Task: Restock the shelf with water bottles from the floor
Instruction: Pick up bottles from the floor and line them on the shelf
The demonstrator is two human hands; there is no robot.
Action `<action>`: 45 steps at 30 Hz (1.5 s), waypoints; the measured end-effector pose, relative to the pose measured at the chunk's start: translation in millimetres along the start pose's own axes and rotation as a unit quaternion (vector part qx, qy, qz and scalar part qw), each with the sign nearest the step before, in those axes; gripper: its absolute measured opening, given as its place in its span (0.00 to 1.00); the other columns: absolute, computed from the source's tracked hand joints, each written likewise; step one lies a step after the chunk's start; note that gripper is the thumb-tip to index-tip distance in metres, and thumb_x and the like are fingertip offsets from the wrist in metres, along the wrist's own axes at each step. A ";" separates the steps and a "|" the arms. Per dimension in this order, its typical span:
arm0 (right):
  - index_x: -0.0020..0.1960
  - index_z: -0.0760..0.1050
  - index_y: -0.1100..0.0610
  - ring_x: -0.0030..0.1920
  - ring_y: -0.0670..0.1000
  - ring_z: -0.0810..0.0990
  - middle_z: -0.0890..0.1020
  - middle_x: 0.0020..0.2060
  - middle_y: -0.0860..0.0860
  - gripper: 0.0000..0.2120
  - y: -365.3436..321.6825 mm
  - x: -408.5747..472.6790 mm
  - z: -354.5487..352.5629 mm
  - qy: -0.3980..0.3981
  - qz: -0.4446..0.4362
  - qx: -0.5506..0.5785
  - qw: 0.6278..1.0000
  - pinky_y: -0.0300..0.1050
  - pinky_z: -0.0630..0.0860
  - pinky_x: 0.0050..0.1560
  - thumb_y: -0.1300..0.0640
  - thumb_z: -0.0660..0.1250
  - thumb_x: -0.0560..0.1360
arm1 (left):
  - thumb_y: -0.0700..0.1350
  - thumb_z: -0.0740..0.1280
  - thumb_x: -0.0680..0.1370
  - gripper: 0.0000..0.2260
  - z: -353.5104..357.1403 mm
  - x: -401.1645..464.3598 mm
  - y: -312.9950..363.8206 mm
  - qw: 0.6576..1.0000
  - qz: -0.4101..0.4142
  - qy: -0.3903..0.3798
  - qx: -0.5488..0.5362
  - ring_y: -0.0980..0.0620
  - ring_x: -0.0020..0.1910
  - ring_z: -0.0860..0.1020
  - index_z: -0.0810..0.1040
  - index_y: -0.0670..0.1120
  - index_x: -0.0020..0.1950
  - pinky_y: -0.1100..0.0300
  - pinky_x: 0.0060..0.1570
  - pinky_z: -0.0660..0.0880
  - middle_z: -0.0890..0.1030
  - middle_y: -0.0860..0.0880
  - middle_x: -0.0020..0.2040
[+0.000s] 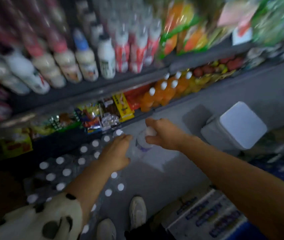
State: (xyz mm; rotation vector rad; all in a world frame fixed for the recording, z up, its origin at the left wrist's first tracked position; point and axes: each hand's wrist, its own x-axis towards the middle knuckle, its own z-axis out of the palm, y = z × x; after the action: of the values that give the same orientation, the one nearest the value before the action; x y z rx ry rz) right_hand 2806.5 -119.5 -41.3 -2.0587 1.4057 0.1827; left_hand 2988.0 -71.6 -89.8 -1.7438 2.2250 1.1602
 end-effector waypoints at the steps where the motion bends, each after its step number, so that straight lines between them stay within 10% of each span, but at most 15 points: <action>1: 0.53 0.69 0.62 0.47 0.62 0.75 0.77 0.46 0.61 0.17 -16.6 -19.6 -40.7 0.016 -0.019 0.001 1.000 0.51 0.69 0.41 0.53 0.70 0.71 | 0.44 0.74 0.69 0.34 -27.6 -15.3 18.5 1.000 0.017 0.011 -0.013 0.46 0.68 0.69 0.65 0.46 0.73 0.53 0.62 0.70 0.69 0.47 0.68; 6: 0.43 0.68 0.56 0.38 0.54 0.74 0.76 0.37 0.54 0.11 -111.5 -128.7 -232.4 0.124 -0.084 -0.018 0.989 0.49 0.70 0.36 0.56 0.71 0.70 | 0.46 0.78 0.65 0.26 -166.3 -96.4 109.9 0.980 0.137 0.081 -0.123 0.70 0.50 0.75 0.73 0.55 0.60 0.70 0.48 0.71 0.79 0.58 0.54; 10: 0.37 0.68 0.59 0.29 0.43 0.67 0.66 0.28 0.47 0.14 -178.8 -214.7 -344.6 0.235 -0.103 0.002 0.966 0.35 0.62 0.28 0.56 0.72 0.71 | 0.53 0.76 0.63 0.19 -253.7 -158.8 172.5 0.961 0.196 0.096 -0.169 0.58 0.50 0.78 0.78 0.56 0.52 0.51 0.51 0.77 0.82 0.49 0.53; 16: 0.38 0.72 0.64 0.29 0.44 0.64 0.70 0.29 0.52 0.13 -247.2 -305.5 -436.4 0.359 -0.108 0.028 0.926 0.39 0.61 0.28 0.57 0.73 0.70 | 0.54 0.78 0.63 0.26 -344.8 -232.9 242.8 0.944 0.261 0.161 -0.125 0.61 0.51 0.79 0.74 0.57 0.58 0.55 0.54 0.75 0.80 0.57 0.52; 22: 0.35 0.72 0.55 0.30 0.45 0.68 0.71 0.29 0.47 0.13 -292.7 -365.7 -488.3 0.445 -0.103 -0.089 0.885 0.33 0.62 0.27 0.50 0.71 0.73 | 0.67 0.74 0.57 0.34 -393.1 -279.6 298.0 0.933 0.256 0.245 -0.057 0.54 0.51 0.79 0.71 0.61 0.60 0.51 0.51 0.77 0.80 0.58 0.55; 28: 0.46 0.76 0.58 0.43 0.52 0.78 0.81 0.41 0.52 0.05 -313.6 -409.0 -526.4 0.426 -0.138 -0.158 0.880 0.49 0.74 0.45 0.57 0.68 0.73 | 0.48 0.78 0.68 0.36 -428.1 -316.3 327.7 0.943 0.286 0.139 -0.095 0.55 0.60 0.71 0.63 0.54 0.71 0.61 0.56 0.71 0.69 0.54 0.65; 32: 0.45 0.74 0.53 0.39 0.40 0.74 0.77 0.38 0.42 0.05 -323.2 -433.5 -535.9 0.377 -0.160 -0.161 0.898 0.35 0.71 0.42 0.62 0.65 0.73 | 0.41 0.76 0.70 0.30 -430.3 -324.5 344.2 0.928 0.330 0.090 -0.145 0.56 0.63 0.72 0.67 0.57 0.68 0.63 0.57 0.72 0.73 0.57 0.65; 39: 0.54 0.73 0.54 0.34 0.39 0.71 0.72 0.34 0.42 0.09 -318.4 -452.8 -534.9 0.434 -0.077 -0.176 0.880 0.37 0.66 0.34 0.53 0.67 0.76 | 0.53 0.79 0.59 0.29 -419.5 -315.4 368.8 0.898 0.337 0.266 -0.100 0.57 0.47 0.79 0.73 0.56 0.57 0.54 0.50 0.78 0.80 0.56 0.51; 45: 0.47 0.74 0.63 0.35 0.50 0.71 0.74 0.36 0.51 0.16 -309.0 -458.2 -534.8 0.488 -0.037 -0.192 0.851 0.44 0.66 0.35 0.48 0.64 0.78 | 0.62 0.77 0.58 0.37 -415.5 -314.6 391.3 0.881 0.334 0.334 -0.026 0.52 0.53 0.77 0.68 0.57 0.63 0.53 0.52 0.76 0.77 0.56 0.57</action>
State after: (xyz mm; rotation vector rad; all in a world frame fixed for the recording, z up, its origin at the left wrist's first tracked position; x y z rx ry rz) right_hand 2762.8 10.8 715.4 -2.6915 1.9545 -0.7989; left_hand 2913.4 -46.2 557.1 -1.5897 3.4301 0.7279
